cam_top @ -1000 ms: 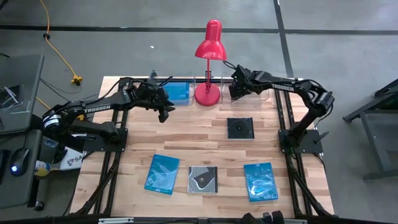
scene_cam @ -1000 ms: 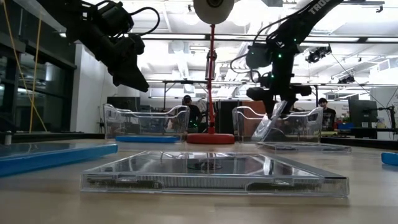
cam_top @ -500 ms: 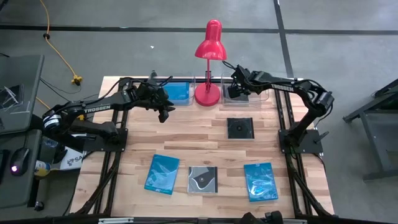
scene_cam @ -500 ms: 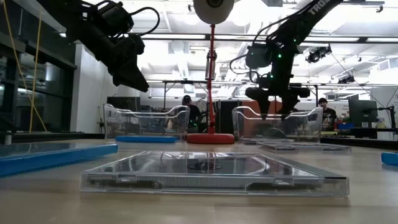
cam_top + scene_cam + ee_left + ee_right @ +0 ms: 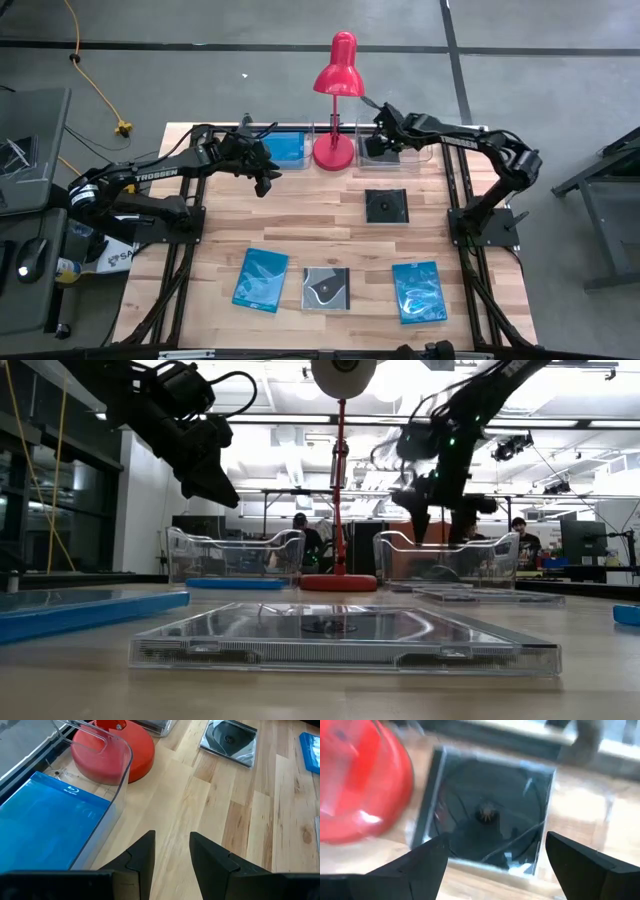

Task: Pick & place jewel cases by type
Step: Put the right black cd case into the right transparent bin

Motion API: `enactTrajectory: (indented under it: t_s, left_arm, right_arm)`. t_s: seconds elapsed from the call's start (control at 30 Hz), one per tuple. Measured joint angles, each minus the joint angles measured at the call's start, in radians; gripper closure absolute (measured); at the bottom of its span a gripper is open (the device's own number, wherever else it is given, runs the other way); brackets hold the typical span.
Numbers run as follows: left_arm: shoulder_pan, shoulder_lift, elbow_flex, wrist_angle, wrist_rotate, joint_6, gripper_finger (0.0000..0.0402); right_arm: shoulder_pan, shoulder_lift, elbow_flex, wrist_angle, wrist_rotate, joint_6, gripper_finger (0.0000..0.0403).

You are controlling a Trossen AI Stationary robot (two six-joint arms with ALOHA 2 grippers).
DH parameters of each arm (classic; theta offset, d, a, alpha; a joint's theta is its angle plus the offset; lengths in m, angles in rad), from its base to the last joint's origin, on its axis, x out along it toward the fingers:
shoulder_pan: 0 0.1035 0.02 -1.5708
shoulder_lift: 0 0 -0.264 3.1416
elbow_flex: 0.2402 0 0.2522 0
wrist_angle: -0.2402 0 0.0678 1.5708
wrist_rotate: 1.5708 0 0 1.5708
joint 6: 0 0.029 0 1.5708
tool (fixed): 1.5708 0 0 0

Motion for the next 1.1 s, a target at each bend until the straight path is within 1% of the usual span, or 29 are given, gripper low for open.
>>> enactTrajectory:
  t_s: [0.17,0.23,0.6,0.83,0.93,1.1]
  left_arm:
    - [0.000,0.000,0.000,0.000,0.000,0.000,0.0282]
    - [0.000,0.000,0.000,0.000,-0.001,0.000,0.0282]
    - [0.000,0.000,0.000,0.000,-0.001,0.000,0.0282]
    - [0.000,0.000,0.000,0.000,-0.001,0.000,0.0282]
    - [0.000,0.000,0.000,0.001,-0.001,-0.001,0.0282]
    - [0.000,0.000,0.000,0.002,0.009,-0.026,0.0282]
  right_arm:
    - [-0.002,-0.122,0.000,0.023,0.047,-0.002,0.0091]
    - [-0.002,-0.176,0.000,0.024,0.048,0.004,0.0091]
    - [0.020,-0.435,0.001,0.003,-0.011,0.040,0.0091]
    - [0.065,-0.546,0.002,-0.010,-0.054,0.064,0.0091]
    - [0.096,-0.580,0.002,-0.027,-0.065,0.084,0.0091]
    - [0.154,-0.620,0.002,-0.055,-0.120,0.105,0.0091]
